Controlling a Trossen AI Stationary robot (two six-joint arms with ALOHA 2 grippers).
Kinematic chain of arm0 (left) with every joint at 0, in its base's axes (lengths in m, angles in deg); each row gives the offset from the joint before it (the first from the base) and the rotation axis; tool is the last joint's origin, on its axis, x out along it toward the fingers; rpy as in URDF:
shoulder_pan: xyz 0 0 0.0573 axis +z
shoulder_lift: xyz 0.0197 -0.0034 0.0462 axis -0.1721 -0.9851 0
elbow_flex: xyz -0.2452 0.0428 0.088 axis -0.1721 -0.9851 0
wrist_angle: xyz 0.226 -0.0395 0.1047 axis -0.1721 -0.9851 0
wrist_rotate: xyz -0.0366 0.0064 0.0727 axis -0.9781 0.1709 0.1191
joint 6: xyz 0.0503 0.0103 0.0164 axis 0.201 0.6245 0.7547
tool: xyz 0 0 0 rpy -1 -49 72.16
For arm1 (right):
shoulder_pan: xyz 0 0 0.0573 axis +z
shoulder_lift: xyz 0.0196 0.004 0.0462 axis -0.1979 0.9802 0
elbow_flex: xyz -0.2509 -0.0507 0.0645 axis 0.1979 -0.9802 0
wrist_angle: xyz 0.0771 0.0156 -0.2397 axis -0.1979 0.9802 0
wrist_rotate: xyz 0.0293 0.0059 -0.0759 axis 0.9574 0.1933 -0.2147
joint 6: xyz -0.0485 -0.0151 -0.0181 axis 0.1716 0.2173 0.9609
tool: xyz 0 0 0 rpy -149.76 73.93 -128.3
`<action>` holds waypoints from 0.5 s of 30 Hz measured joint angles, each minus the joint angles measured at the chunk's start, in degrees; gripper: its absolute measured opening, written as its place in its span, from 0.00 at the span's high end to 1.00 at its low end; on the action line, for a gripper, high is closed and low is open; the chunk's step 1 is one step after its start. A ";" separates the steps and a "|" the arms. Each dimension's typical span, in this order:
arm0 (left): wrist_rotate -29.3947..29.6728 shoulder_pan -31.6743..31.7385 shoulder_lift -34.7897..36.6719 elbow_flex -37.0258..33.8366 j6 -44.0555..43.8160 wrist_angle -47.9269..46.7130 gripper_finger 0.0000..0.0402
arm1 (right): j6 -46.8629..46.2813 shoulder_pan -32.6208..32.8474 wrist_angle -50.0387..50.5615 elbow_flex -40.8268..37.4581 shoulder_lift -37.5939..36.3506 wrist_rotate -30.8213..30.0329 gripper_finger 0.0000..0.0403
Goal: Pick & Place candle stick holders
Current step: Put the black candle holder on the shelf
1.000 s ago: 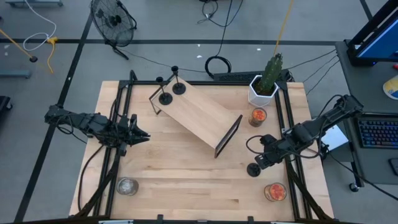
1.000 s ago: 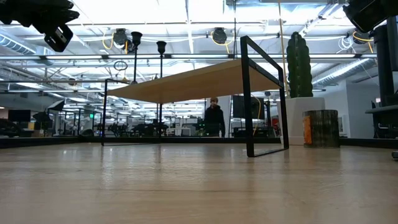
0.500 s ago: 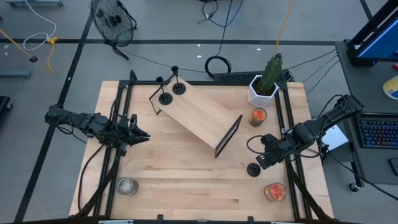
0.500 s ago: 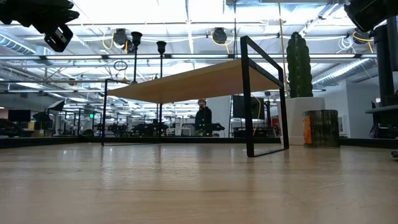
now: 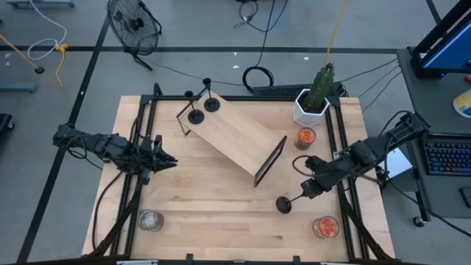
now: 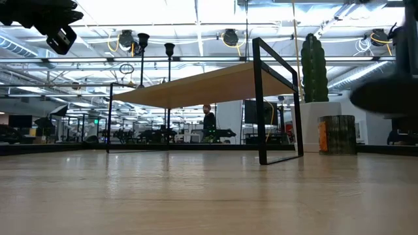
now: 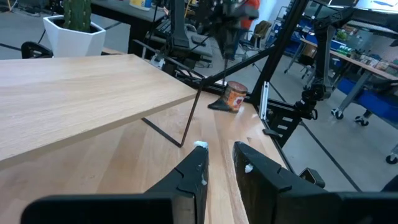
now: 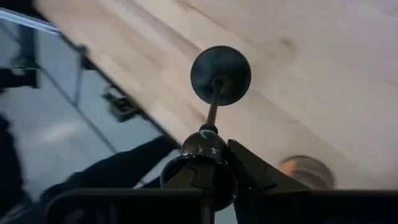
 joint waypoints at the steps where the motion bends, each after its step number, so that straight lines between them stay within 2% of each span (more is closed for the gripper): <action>1: 0.00 0.01 0.01 0.00 -0.04 0.00 0.80 | 0.00 -0.02 -0.24 1.05 0.02 0.19 0.96; 7: 0.00 0.00 0.00 0.00 -0.68 0.00 0.80 | 0.24 -0.02 -0.02 7.92 1.53 5.93 0.96; 15: 1.75 0.01 0.00 0.00 -0.90 0.17 0.80 | 6.66 -1.06 -3.86 17.15 6.07 4.22 0.96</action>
